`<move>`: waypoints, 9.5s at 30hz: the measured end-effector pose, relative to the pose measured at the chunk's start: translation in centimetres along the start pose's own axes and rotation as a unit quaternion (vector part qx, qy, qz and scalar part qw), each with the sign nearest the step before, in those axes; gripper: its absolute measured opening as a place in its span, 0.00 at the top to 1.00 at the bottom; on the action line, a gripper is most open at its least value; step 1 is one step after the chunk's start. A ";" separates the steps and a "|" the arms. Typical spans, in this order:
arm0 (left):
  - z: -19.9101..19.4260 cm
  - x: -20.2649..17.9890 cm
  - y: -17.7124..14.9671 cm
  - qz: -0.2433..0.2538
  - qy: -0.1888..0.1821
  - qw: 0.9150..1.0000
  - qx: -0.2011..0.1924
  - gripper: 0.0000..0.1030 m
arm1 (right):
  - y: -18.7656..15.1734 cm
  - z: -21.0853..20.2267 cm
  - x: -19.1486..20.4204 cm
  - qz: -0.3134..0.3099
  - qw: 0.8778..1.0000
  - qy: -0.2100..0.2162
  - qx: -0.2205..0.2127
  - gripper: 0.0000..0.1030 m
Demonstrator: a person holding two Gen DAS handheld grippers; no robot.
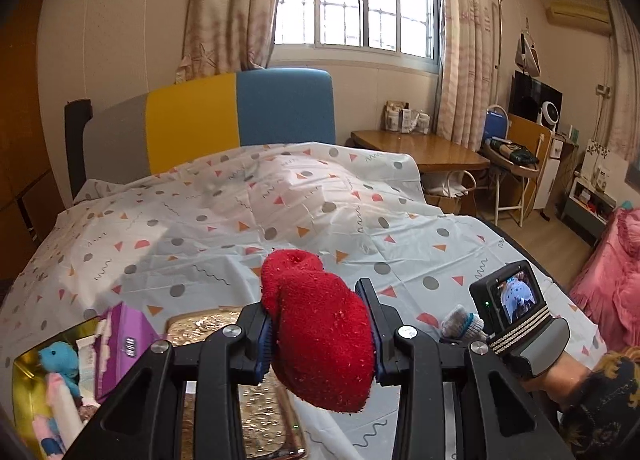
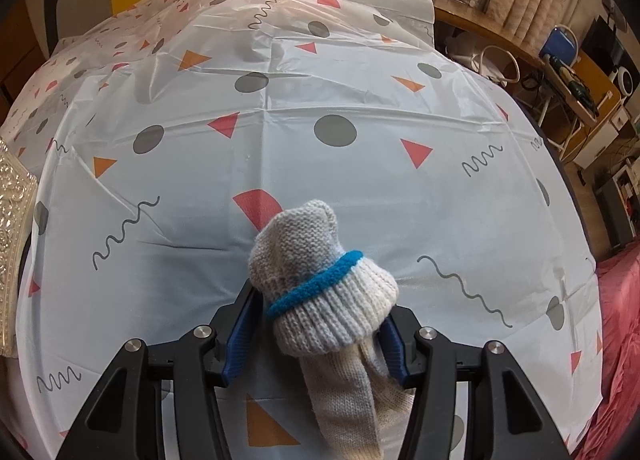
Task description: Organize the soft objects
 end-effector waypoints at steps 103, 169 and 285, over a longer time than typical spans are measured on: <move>-7.6 35.2 -20.9 -0.227 0.310 0.918 0.103 0.00 | -0.1 -0.1 0.1 0.080 0.995 -0.056 0.007 0.53; -12.3 40.2 -23.5 -0.251 0.332 0.905 0.086 0.00 | -3.4 -3.3 56.3 -0.255 0.925 0.281 0.003 0.58; -12.0 33.0 -20.1 -0.206 0.323 0.919 0.091 0.00 | -5.1 -11.4 44.8 -0.169 0.959 0.156 -0.167 0.33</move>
Point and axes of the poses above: each gripper's, at about its wrist camera, not at the fingertips, and z roughly the way its jaws point, x to its left, y to its top, the point moved 7 cm from there along z, roughly the way its jaws point, and after that the axes turned 11 degrees about y, right-handed, at the moved point
